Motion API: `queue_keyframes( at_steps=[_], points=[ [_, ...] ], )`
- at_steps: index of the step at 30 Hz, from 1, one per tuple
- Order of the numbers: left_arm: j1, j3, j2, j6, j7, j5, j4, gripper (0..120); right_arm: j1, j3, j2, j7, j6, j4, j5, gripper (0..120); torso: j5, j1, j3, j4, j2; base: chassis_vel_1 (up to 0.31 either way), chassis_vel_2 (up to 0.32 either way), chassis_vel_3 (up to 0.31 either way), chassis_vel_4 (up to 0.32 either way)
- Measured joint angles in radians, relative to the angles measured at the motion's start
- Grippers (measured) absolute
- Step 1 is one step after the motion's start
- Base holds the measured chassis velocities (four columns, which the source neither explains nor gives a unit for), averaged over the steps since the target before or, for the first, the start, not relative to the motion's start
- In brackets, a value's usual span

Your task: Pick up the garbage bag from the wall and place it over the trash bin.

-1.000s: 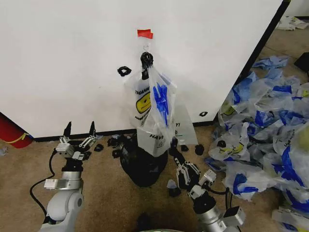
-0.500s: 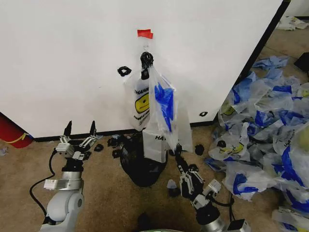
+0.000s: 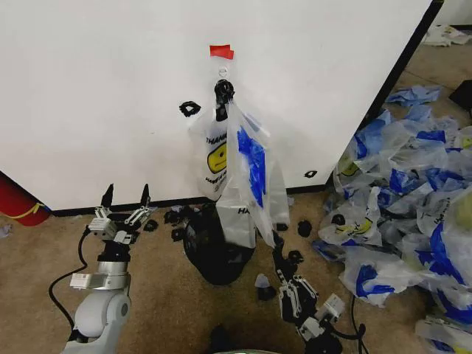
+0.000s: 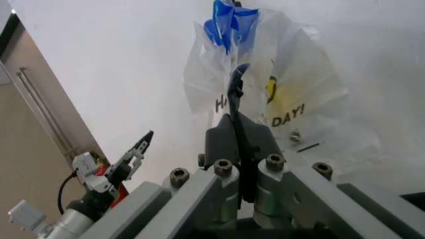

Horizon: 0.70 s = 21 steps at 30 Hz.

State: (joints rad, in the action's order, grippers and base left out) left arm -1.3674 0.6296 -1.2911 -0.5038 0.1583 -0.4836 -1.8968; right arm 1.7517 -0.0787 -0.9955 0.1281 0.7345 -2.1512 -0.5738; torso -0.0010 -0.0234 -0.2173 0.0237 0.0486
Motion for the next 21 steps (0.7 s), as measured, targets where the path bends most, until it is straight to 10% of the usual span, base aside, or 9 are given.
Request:
queue_keyframes(
  at_steps=[21],
  points=[
    [-0.009, -0.006, -0.009, -0.003, 0.001, 0.008, -0.006, 100, 0.024, -0.001, -0.012, 0.002, 0.029, 0.019, 0.016, 0, -0.0001, 0.0, 0.0, 0.0, 0.0, 0.0, 0.0, 0.0, 0.0]
  ],
)
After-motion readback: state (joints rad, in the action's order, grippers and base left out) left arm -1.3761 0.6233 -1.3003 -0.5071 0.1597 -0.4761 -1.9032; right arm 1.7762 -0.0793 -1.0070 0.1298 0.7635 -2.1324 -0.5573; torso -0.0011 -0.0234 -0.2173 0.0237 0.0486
